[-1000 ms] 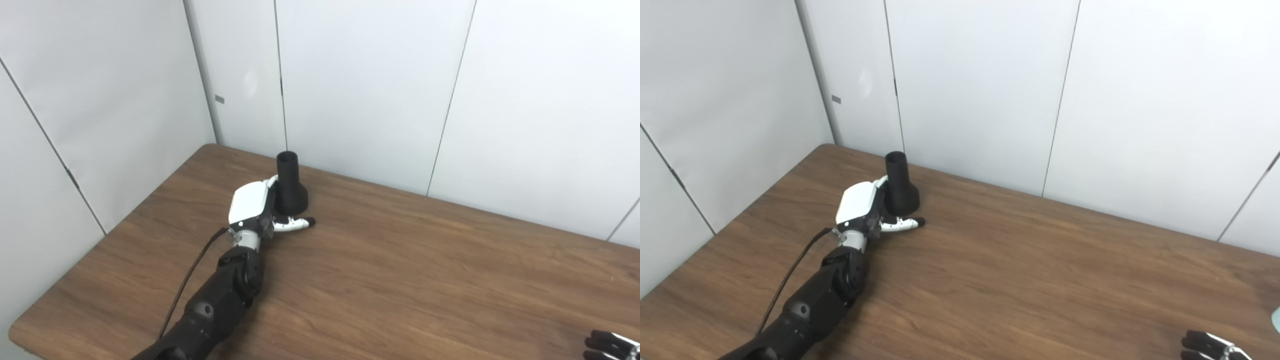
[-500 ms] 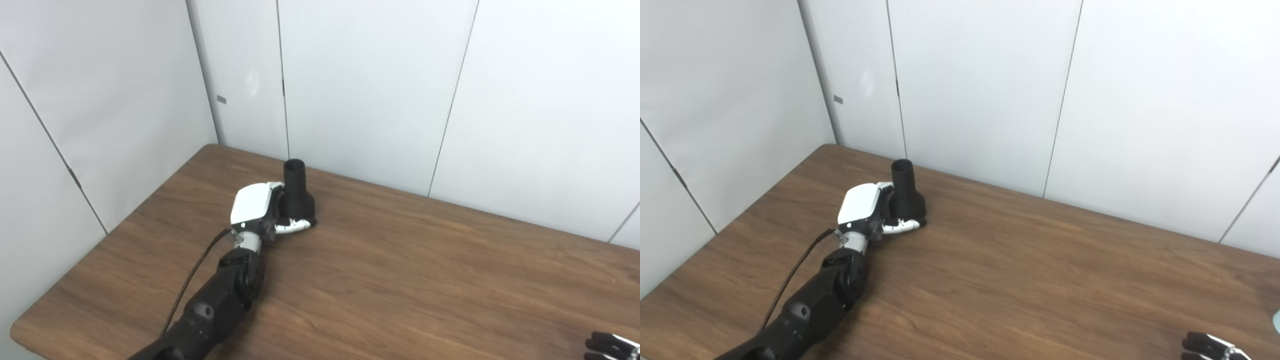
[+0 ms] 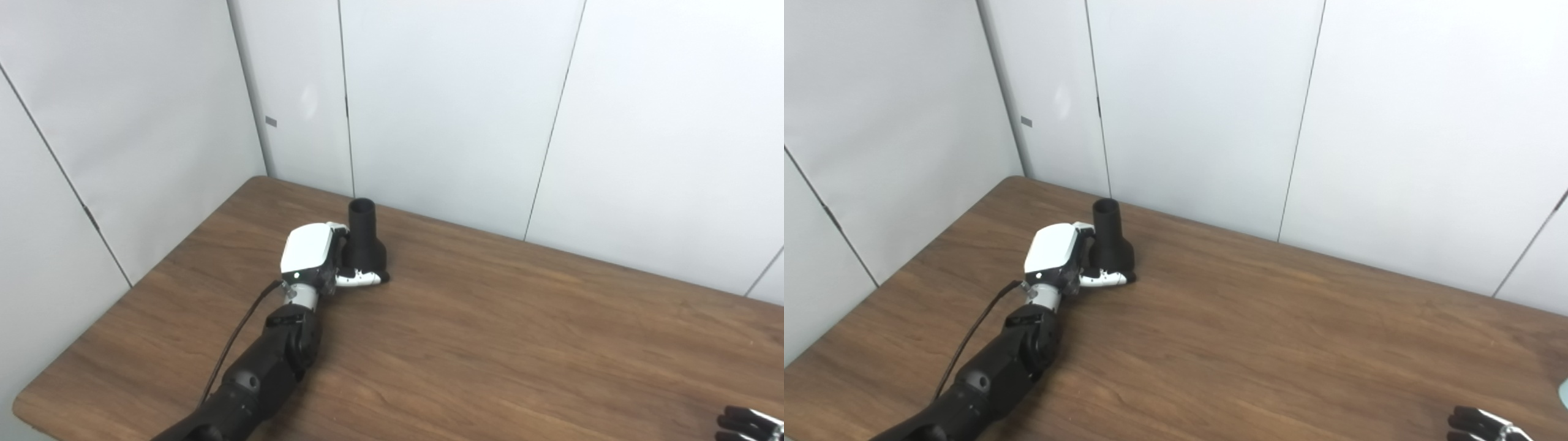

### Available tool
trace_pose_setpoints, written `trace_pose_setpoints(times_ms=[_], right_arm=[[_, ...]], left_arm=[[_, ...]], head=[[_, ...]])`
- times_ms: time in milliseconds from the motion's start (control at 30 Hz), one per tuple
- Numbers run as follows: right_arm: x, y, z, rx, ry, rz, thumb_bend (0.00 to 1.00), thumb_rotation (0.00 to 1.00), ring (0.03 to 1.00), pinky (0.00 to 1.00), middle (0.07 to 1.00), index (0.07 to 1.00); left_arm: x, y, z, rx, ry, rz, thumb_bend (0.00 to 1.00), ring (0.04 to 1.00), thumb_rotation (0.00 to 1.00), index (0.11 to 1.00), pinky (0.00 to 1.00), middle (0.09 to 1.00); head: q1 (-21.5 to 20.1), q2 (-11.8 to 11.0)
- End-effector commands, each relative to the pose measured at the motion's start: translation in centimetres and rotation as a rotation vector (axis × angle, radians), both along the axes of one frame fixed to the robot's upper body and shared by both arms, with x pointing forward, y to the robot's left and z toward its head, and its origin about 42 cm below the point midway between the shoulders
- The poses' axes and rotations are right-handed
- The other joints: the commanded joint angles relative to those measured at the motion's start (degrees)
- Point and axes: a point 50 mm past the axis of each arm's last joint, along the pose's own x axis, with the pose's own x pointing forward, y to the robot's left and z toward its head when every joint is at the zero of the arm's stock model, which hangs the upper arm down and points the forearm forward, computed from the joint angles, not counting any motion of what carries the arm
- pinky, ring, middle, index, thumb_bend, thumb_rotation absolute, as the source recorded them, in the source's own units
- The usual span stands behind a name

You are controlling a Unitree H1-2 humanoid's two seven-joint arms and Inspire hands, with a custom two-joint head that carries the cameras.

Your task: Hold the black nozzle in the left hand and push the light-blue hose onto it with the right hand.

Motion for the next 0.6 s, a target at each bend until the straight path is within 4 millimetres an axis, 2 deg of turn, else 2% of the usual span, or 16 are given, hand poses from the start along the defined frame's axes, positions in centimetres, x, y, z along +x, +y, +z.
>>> trace_pose_setpoints(times_ms=[0, 67, 133, 267, 400, 567], right_arm=[[0.13, -0.45, 1.54, -0.022, -0.066, 0.005, 0.26, 0.00, 0.647, 0.55, 0.666, 0.650], [0.14, -0.46, 1.53, -0.023, -0.063, 0.003, 0.26, 0.00, 0.647, 0.56, 0.666, 0.649], [0.14, -0.46, 1.54, -0.029, -0.064, 0.002, 0.27, 0.00, 0.647, 0.56, 0.667, 0.650], [0.15, -0.42, 1.52, -0.019, -0.065, 0.003, 0.27, 0.00, 0.651, 0.56, 0.668, 0.649], [0.16, -0.39, 1.59, -0.024, -0.070, 0.009, 0.26, 0.00, 0.652, 0.56, 0.670, 0.650], [0.18, -0.41, 1.55, -0.026, -0.065, 0.006, 0.26, 0.00, 0.648, 0.56, 0.665, 0.647]], left_arm=[[-2.24, 0.15, -2.60, -0.009, 0.016, -0.006, 0.52, 0.634, 0.05, 0.492, 0.80, 0.634], [-2.34, 0.17, -2.68, -0.015, 0.006, -0.005, 0.52, 0.564, 0.01, 0.523, 0.78, 0.501], [-2.36, 0.24, -2.74, -0.007, 0.011, -0.010, 0.52, 0.543, 0.00, 0.539, 0.78, 0.467], [-2.36, 0.58, -2.98, 0.004, 0.020, -0.022, 0.52, 0.543, 0.00, 0.524, 0.76, 0.471], [-2.69, 0.40, -2.55, 0.012, -0.002, -0.059, 0.52, 0.483, 0.00, 0.529, 0.75, 0.455], [-2.96, 0.28, -2.51, 0.040, 0.010, -0.087, 0.52, 0.488, 0.00, 0.510, 0.75, 0.472]], head=[[0.05, 0.05], [0.05, 0.05], [0.05, 0.05], [0.04, 0.08], [0.04, 0.08], [-0.55, 0.27]])
